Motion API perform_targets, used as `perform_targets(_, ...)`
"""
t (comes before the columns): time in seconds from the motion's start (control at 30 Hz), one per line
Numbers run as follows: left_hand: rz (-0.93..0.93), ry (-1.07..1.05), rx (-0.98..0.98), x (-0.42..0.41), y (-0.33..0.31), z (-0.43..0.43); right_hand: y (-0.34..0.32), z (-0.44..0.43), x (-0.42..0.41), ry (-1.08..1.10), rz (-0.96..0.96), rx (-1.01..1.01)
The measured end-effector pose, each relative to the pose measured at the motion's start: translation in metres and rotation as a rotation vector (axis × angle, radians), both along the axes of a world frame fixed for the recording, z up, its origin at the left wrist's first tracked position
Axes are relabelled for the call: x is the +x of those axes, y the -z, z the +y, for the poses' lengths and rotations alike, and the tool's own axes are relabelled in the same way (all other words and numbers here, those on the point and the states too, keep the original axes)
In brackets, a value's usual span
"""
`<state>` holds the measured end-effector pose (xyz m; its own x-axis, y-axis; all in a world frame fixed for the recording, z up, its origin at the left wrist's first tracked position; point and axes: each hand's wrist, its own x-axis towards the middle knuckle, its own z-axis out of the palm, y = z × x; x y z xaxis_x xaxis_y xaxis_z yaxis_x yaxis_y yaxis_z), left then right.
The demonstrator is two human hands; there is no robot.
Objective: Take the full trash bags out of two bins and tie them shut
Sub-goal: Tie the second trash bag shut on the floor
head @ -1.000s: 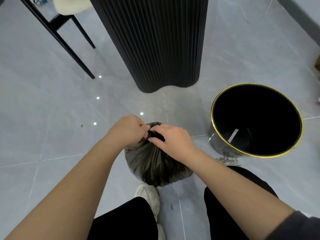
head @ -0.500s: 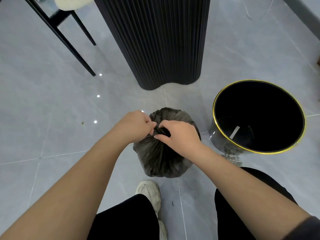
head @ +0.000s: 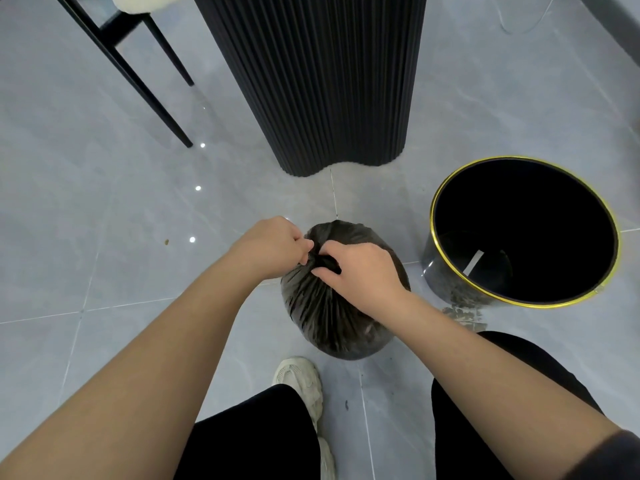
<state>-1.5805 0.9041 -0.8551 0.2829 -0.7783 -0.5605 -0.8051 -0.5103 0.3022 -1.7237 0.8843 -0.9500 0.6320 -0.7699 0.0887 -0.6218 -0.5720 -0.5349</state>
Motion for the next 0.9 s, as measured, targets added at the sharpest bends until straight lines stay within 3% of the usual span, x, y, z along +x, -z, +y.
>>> perform_targets(0.13, 0.012, 0.004, 0.001, -0.001, 0.003, -0.001, 0.005, -0.005, 0.001, 0.020, -0.006, -0.134)
perform_targets(0.3, 0.000, 0.041, 0.013, -0.009, 0.004, -0.004, 0.002, -0.003, -0.001, 0.059, -0.002, -0.033)
perform_targets(0.5, 0.004, 0.048, 0.016, -0.016, 0.005, -0.008, -0.001, 0.000, -0.004, 0.097, 0.096, -0.067)
perform_targets(0.63, -0.002, 0.060, 0.014, -0.017, 0.007, -0.009, 0.003, -0.001, -0.004, 0.096, 0.031, -0.148)
perform_targets(0.77, 0.008, 0.059, 0.011, -0.018, 0.007, -0.010, 0.002, 0.000, -0.006, 0.116, 0.049, -0.023)
perform_targets(0.9, 0.001, 0.061, 0.032, -0.019, 0.007, -0.011, 0.001, 0.000, -0.006, 0.108, 0.025, -0.027)
